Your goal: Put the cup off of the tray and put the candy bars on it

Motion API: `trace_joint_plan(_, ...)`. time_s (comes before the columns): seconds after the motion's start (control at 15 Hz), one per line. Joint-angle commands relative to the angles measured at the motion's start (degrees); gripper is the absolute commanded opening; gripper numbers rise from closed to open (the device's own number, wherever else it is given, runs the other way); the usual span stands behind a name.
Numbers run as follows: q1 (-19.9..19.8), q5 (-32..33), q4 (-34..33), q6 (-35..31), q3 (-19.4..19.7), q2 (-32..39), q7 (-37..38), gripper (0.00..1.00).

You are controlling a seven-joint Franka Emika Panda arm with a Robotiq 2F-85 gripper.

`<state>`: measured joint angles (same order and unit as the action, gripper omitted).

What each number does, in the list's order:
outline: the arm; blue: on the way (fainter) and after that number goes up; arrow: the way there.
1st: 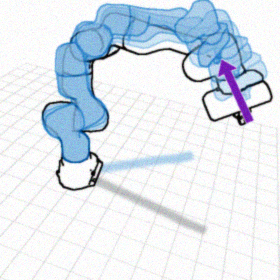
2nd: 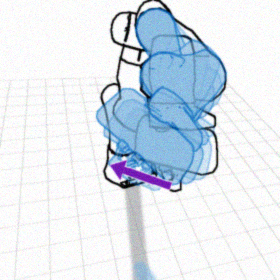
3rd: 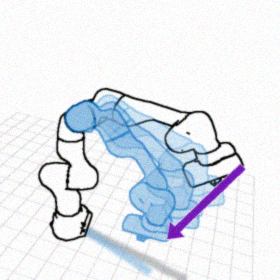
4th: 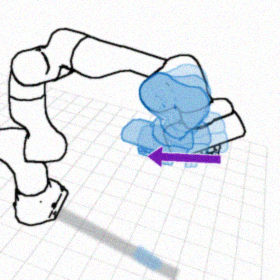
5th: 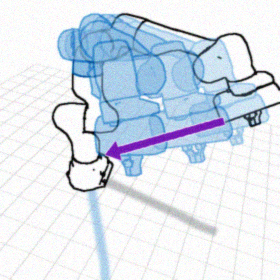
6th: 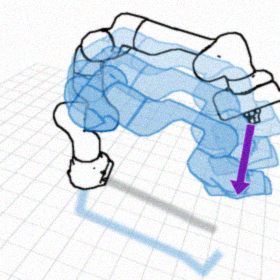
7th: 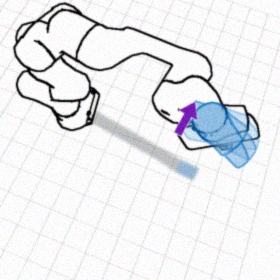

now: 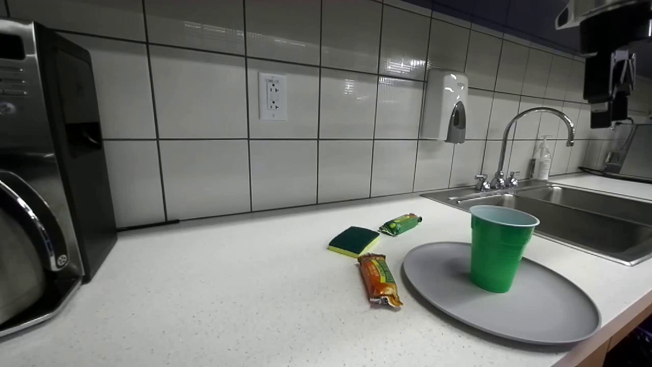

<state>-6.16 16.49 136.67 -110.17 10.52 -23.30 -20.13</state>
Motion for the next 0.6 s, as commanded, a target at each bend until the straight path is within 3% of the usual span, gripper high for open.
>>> trace_joint_plan(0.0,0.8,0.3,1.0,-1.6,-1.5,-0.2,1.3,1.00)
trace_joint_plan(0.53,2.3,0.2,5.5,-4.6,-4.0,-2.1,4.3,1.00)
